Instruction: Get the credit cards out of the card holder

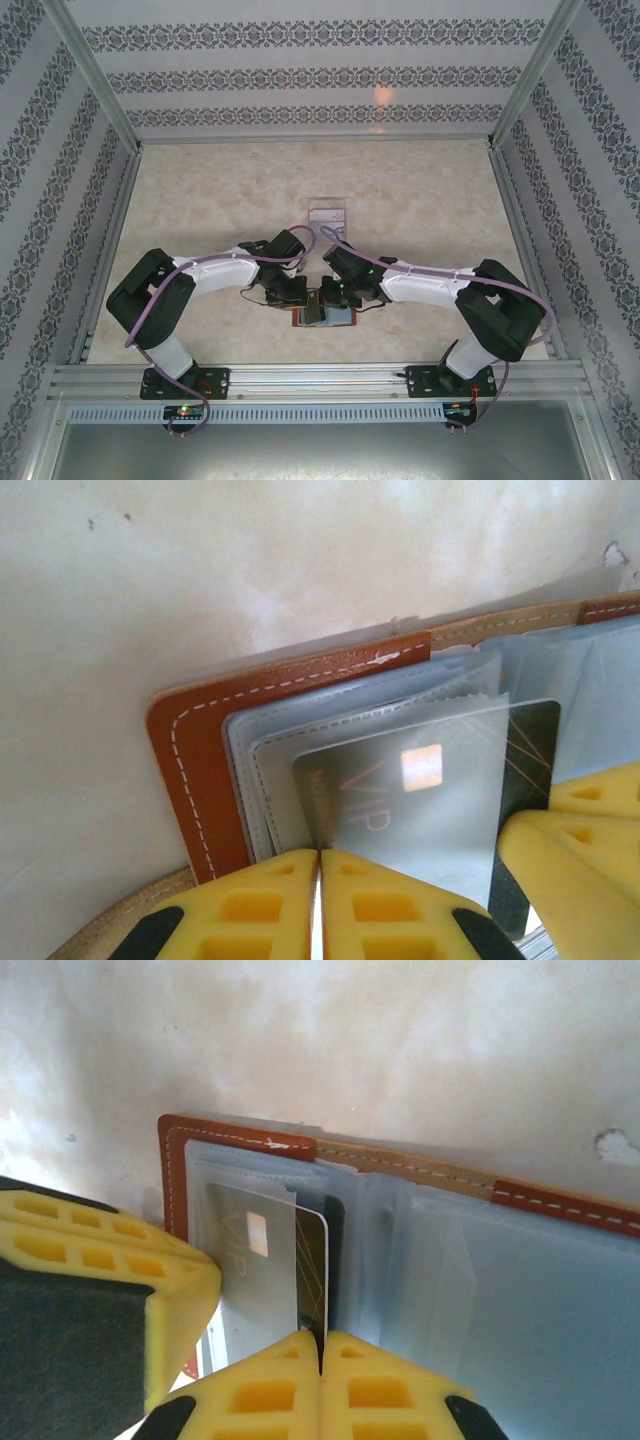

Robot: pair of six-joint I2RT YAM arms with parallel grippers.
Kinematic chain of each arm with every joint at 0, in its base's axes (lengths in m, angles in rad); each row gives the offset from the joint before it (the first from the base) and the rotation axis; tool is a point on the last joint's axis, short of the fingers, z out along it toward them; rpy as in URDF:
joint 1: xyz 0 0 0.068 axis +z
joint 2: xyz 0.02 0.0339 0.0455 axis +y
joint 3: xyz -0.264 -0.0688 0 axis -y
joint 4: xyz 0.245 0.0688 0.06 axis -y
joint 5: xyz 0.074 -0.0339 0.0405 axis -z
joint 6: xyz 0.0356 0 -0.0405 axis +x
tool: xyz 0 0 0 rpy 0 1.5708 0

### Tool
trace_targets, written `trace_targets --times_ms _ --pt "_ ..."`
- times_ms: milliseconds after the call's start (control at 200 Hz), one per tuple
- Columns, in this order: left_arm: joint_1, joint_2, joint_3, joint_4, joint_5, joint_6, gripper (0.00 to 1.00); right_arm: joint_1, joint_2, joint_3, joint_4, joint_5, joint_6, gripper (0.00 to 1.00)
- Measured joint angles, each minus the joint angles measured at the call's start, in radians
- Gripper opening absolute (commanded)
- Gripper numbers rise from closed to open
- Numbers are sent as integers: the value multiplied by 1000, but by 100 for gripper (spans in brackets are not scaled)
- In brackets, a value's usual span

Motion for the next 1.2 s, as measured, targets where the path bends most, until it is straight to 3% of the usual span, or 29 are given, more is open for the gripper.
trace_targets --times_ms 1199 --pt "0 2 1 -2 -3 7 10 -39 -117 -4 -223 123 -66 4"
